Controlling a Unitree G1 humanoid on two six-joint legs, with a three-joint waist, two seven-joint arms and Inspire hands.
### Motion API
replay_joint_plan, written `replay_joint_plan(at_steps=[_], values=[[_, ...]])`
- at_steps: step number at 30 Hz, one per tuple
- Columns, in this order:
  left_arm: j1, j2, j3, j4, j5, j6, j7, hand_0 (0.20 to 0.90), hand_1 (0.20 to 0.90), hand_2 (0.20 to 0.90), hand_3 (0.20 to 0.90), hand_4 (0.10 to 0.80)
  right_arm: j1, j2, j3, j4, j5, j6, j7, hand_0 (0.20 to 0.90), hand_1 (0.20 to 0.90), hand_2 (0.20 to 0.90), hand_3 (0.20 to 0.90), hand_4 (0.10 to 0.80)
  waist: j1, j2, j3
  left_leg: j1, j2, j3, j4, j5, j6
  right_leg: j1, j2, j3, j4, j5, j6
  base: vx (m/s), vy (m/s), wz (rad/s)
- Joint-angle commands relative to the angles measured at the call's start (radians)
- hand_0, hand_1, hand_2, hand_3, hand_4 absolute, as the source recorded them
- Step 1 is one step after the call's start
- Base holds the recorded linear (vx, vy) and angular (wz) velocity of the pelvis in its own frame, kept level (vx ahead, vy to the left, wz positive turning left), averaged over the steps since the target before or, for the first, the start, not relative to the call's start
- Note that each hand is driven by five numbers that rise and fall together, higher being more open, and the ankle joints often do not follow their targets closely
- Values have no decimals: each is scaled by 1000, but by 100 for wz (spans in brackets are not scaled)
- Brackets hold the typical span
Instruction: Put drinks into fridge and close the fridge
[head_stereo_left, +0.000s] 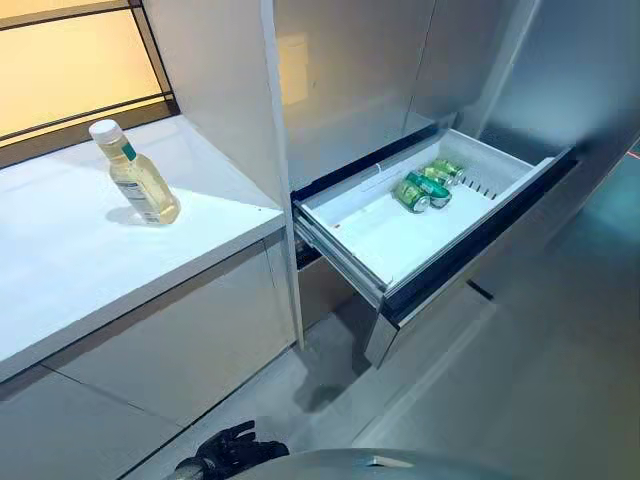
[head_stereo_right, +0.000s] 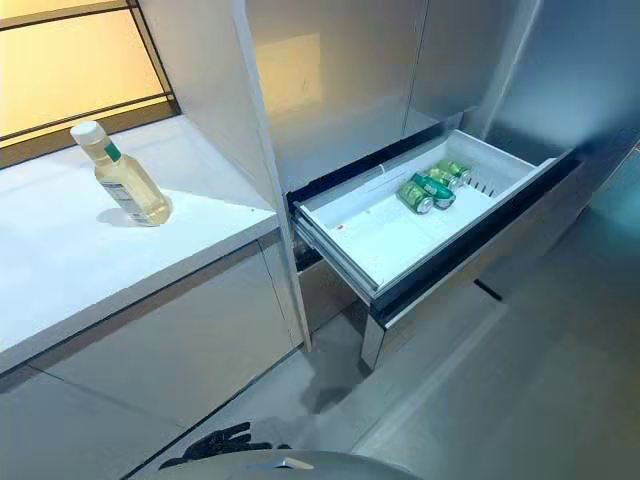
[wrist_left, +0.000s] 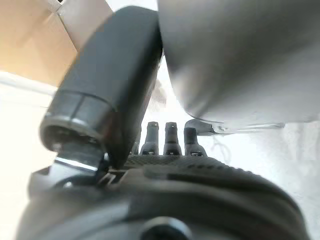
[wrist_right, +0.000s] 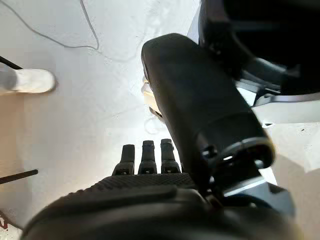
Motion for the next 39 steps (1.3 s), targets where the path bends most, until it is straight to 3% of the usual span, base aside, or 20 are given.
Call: replay_joint_plan(at_steps=[1, 18, 21, 30, 39], values=[[-87, -48, -19, 40, -13, -30, -18, 900, 900, 900, 900, 800, -88, 8, -44, -1, 42, -41, -4, 900, 900, 900, 900, 800, 28, 17, 22, 65, -20, 17, 7, -170, 22, -97, -1, 36, 42, 26, 59, 0, 0, 0], [-87, -44, -32, 23, 2, -50, -41, 900, 900, 900, 900, 800, -89, 6, -42, -2, 39, -38, 2, 900, 900, 900, 900, 800, 28, 16, 26, 66, -19, 21, 7, -171, 23, -99, -3, 36, 46, 26, 61, 0, 0, 0], [-86, -38, -48, 15, 96, -106, -37, 900, 900, 900, 900, 800, -87, 5, -42, -4, 37, -38, -2, 900, 900, 900, 900, 800, 27, 16, 27, 66, -18, 22, 8, -172, 23, -99, -3, 37, 47, 25, 61, 0, 0, 0], [-133, 5, -227, -94, 382, -253, -12, 900, 900, 900, 900, 800, -97, -16, -7, -20, 28, -30, 14, 900, 900, 900, 900, 800, 6, 26, 29, 66, -15, 35, 7, -174, 20, -107, -1, 54, 50, 25, 68, -3, 3, -1], [-223, 82, -439, -357, 574, -344, 61, 900, 900, 900, 900, 800, -101, -41, 32, -45, 13, -42, 28, 900, 900, 900, 900, 800, -30, 34, 31, 65, -12, 55, 7, -180, 18, -117, 0, 73, 48, 30, 80, -22, 12, -8]])
